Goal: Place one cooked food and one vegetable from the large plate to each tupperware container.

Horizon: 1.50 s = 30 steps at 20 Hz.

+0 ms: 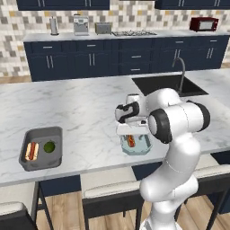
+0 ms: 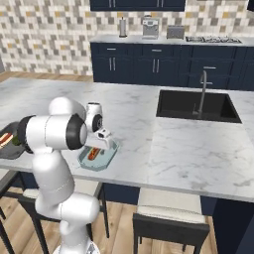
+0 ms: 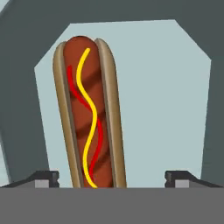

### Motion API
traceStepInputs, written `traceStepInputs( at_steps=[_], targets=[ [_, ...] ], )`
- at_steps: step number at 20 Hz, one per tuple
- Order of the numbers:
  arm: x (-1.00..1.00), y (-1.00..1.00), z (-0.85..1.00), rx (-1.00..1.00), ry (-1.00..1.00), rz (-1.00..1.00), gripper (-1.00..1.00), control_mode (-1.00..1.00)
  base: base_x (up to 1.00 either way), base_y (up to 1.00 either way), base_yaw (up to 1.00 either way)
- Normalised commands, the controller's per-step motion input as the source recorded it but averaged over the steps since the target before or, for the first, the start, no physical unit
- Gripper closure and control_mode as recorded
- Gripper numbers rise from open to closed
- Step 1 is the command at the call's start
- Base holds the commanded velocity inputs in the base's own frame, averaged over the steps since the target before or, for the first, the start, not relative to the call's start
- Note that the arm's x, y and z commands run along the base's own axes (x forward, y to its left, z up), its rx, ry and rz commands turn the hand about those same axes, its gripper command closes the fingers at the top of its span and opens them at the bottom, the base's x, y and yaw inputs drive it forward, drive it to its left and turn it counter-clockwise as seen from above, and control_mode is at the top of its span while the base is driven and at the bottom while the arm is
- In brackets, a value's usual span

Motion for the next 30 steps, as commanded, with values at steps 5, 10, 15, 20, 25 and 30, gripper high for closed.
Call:
traceStepInputs(
  at_steps=[5, 10, 15, 20, 25, 30],
  targets=[
    [-0.59, -0.41, 0.68, 0.00, -0.01, -0.11, -1.00, -1.00, 0.00, 0.00, 0.00],
    [-0.65, -0.20, 0.80, 0.00, -0.15, -0.01, -1.00, -1.00, 0.00, 0.00, 0.00],
    [-0.71, 0.01, 0.88, 0.00, -0.46, 0.00, -1.00, -1.00, 0.00, 0.00, 0.00],
    [-0.32, 0.00, 0.89, 0.00, -0.20, 0.00, -1.00, -1.00, 0.00, 0.00, 0.00],
    [-0.04, 0.00, 0.14, 0.00, 0.00, 0.00, -1.00, 1.00, -0.61, 0.43, 0.00],
    [0.00, 0.00, 0.00, 0.00, 0.00, 0.00, -1.00, 1.00, -0.98, 1.00, -0.02]
  ],
)
